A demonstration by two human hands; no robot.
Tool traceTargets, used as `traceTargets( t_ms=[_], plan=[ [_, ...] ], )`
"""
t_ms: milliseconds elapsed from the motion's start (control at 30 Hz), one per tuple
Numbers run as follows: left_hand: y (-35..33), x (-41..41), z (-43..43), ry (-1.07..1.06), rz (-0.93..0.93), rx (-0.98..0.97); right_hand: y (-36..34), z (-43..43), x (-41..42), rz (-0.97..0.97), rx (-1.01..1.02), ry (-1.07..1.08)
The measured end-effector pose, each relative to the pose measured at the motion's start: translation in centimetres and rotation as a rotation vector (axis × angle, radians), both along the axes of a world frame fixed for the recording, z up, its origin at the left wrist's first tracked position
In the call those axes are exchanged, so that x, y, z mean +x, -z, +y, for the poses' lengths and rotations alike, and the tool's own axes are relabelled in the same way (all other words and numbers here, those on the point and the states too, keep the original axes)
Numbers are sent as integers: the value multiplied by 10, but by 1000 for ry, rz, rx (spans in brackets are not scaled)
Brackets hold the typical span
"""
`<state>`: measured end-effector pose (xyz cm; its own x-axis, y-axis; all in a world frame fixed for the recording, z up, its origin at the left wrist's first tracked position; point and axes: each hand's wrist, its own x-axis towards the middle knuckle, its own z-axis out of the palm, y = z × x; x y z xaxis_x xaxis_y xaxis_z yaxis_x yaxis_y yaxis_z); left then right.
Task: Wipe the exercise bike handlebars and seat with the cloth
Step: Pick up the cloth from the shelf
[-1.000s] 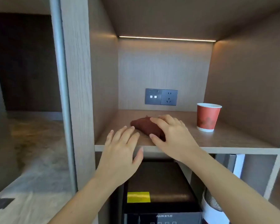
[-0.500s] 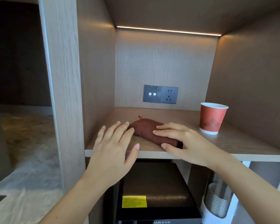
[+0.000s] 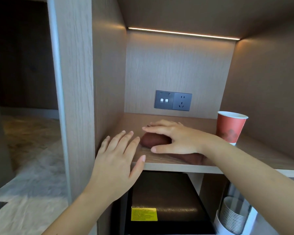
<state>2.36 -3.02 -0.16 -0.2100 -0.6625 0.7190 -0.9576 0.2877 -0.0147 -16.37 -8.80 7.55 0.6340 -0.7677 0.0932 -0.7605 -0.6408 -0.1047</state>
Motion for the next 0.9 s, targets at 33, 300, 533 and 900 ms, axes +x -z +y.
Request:
traceTargets(
  t_ms=[33, 300, 533, 900],
  plan=[
    [1, 1, -1, -3, -2, 0, 2, -3, 4, 34, 20, 13],
    [1, 1, 0, 12, 28, 16, 8, 2, -2, -14, 105, 40],
    [7, 3, 14, 71, 95, 20, 10, 21, -9, -71, 46, -3],
    [31, 1, 57, 157, 181, 2, 30, 67, -4, -221, -357, -59]
  ],
)
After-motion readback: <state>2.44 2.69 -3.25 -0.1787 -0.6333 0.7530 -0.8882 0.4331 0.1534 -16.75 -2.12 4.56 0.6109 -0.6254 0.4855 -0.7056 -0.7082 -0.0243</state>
